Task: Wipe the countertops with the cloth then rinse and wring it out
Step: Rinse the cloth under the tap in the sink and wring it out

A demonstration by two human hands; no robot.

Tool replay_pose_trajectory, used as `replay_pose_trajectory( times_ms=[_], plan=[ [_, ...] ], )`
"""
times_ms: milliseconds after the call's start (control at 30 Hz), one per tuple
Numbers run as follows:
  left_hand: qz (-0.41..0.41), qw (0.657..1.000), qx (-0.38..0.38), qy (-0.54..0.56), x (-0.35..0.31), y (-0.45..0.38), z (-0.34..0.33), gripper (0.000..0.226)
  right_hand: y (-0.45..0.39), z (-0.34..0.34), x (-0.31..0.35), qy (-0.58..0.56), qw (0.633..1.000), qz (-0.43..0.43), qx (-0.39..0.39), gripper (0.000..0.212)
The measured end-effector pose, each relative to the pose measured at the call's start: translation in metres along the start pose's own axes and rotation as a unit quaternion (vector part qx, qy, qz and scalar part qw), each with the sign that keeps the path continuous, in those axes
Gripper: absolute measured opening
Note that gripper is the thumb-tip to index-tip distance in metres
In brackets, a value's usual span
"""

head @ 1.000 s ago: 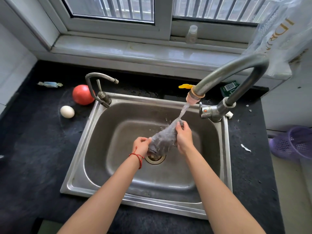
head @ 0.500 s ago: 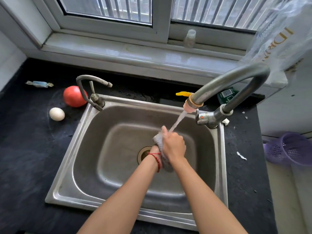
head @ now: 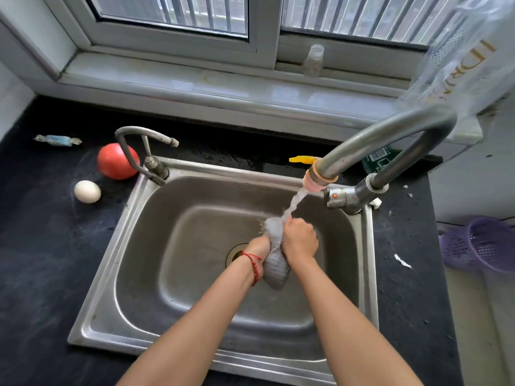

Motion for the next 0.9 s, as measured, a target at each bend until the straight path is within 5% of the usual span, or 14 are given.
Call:
replay_pose_trajectory(
  times_ms=[100, 200, 300, 433, 600, 733, 833, 900],
  plan=[
    [-0.027, 0.993, -0.111, -0.027, -0.013, 0.008, 0.018, 0.083, -0.008, -0.005, -0.018, -0.136, 0.987, -0.084, -0.016, 0.052],
    [-0.017, 0.979, -0.196, -0.050, -0.016, 0.009, 0.042, 0.088, -0.005, -0.009, -0.016, -0.311, 0.943, -0.114, 0.009, 0.045],
    [0.011, 0.988, -0.148, -0.043, -0.013, 0.015, 0.032, 0.101, 0.003, -0.016, -0.003, -0.370, 0.921, -0.106, 0.063, 0.040],
    [0.019, 0.999, 0.028, -0.019, -0.011, 0.029, -0.008, 0.049, 0.020, -0.029, 0.000, -0.387, 0.913, -0.066, 0.110, 0.033],
    [-0.087, 0.993, -0.004, -0.074, -0.026, 0.026, 0.000, 0.004, 0.006, -0.011, -0.012, -0.224, 0.964, 0.110, 0.090, 0.028],
    [-0.155, 0.958, -0.001, -0.239, -0.043, 0.043, -0.007, 0.030, -0.004, -0.013, -0.015, -0.338, 0.901, 0.106, 0.251, 0.060],
    [-0.165, 0.924, 0.005, -0.345, -0.054, 0.050, -0.003, 0.042, -0.002, -0.014, -0.015, -0.253, 0.891, 0.134, 0.354, 0.027],
    [-0.183, 0.906, -0.009, -0.381, -0.059, 0.051, 0.001, 0.042, -0.006, -0.008, -0.015, -0.190, 0.918, 0.158, 0.310, 0.003]
  ],
)
Point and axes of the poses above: each hand's wrist, its own y-axis away from the middle knuckle, its own z-axis out of the back of the hand, x = y × z, the point moved 6 cm from there along -y, towards the middle knuckle, and after that the axes turned 7 degrees about z, right-handed, at the moved point
